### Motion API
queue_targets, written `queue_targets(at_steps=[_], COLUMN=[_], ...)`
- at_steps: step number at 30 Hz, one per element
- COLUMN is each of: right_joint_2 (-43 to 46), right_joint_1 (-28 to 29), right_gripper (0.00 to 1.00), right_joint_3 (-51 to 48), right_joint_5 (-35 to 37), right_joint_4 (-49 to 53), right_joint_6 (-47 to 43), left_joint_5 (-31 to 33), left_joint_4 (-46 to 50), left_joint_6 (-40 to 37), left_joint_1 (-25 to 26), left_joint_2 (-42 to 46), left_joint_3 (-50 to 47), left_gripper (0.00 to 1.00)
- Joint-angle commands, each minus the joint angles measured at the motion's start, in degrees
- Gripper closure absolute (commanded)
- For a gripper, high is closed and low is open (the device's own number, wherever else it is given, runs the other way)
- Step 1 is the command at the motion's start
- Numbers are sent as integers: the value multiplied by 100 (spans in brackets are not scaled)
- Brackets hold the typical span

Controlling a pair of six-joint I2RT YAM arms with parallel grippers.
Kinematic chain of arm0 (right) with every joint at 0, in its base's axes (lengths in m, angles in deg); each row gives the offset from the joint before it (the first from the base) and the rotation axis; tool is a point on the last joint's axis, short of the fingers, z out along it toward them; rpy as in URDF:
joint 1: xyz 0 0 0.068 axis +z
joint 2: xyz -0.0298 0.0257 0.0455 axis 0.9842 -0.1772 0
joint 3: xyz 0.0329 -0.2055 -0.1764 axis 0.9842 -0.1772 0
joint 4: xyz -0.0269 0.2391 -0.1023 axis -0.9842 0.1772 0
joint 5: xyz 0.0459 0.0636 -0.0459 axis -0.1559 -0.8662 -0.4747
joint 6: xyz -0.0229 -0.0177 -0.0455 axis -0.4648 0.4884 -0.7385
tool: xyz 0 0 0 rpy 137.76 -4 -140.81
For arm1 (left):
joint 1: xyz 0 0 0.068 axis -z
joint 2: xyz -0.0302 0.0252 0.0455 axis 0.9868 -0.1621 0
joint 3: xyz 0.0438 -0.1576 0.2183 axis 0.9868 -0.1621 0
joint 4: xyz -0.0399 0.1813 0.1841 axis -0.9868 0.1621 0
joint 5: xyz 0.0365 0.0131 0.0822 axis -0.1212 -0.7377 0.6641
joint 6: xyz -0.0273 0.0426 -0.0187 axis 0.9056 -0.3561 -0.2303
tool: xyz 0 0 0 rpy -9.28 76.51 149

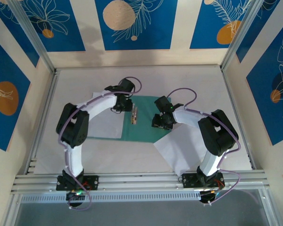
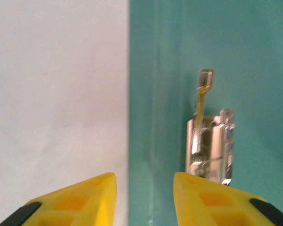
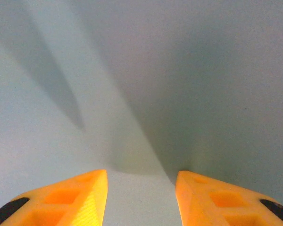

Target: Put the files into the folder

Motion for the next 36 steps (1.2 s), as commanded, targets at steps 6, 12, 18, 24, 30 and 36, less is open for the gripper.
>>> queue_targets(at_steps=[6, 12, 18, 24, 30, 36], right_joint_2=[-30, 17, 659, 1874, 3404, 4781], right_joint_1=[-230, -413, -668, -1023, -1673, -2377], right_gripper=[55, 55, 55, 51, 45, 40], right_joint_3=[67, 267, 478, 428, -511, -1684], right_joint_5=[250, 39, -253, -603, -1136, -1342], right_joint_4=[475, 529, 878, 1258, 1230, 1466], right_joint_6=[-316, -453, -524, -562, -298, 204], left_joint_5=[15, -251, -362, -491, -692, -853], left_joint_4=[-80, -134, -28, -73, -634, -791], left_joint_6=[255, 350, 325, 303, 444, 312], left_joint_1=[-311, -307, -234, -37, 422, 1167], left_joint_2=[1170, 1687, 2165, 2524, 2620, 1874], left_joint_3=[-1528, -1951, -1891, -1700, -1621, -985], left_gripper=[58, 58, 57, 55, 54, 54])
